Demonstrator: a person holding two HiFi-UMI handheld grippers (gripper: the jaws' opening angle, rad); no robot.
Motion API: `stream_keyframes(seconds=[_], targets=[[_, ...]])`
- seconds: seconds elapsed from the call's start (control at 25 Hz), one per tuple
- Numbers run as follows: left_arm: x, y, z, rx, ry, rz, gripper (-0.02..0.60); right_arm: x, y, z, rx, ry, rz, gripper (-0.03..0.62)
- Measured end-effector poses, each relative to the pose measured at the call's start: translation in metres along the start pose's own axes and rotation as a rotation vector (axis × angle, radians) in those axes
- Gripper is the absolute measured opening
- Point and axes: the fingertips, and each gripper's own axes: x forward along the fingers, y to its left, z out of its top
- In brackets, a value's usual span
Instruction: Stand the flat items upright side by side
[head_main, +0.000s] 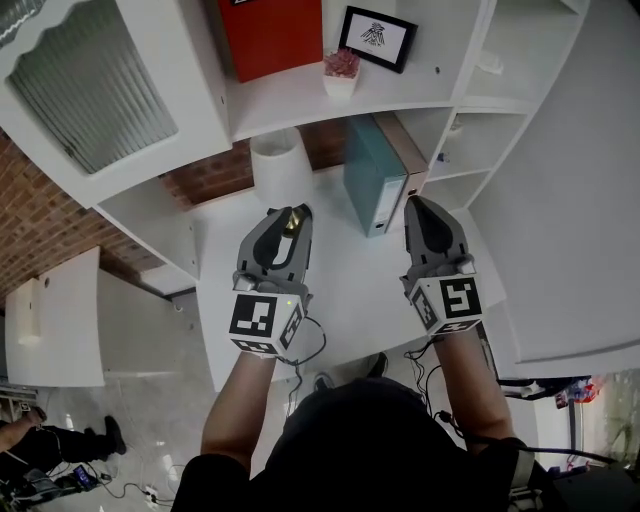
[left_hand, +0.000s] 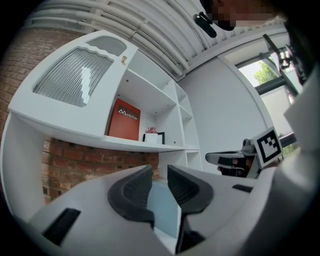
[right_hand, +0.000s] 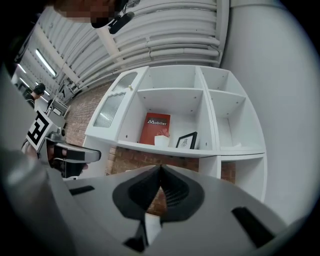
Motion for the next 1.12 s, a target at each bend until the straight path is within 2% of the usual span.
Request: stream_keyframes(seconds=[0.32, 1.12], targets=[[-0.01, 0.007, -0.005, -0.028, 0.003, -0.026, 0.094, -0.008, 0.012, 0.006, -0.038, 0.006, -0.038, 0.0], [-0.023, 0.024, 0.0, -0.04, -0.012, -0.043, 0.094, -0.002, 0.034, 0.017, -0.072, 0.002, -0.033, 0.0]])
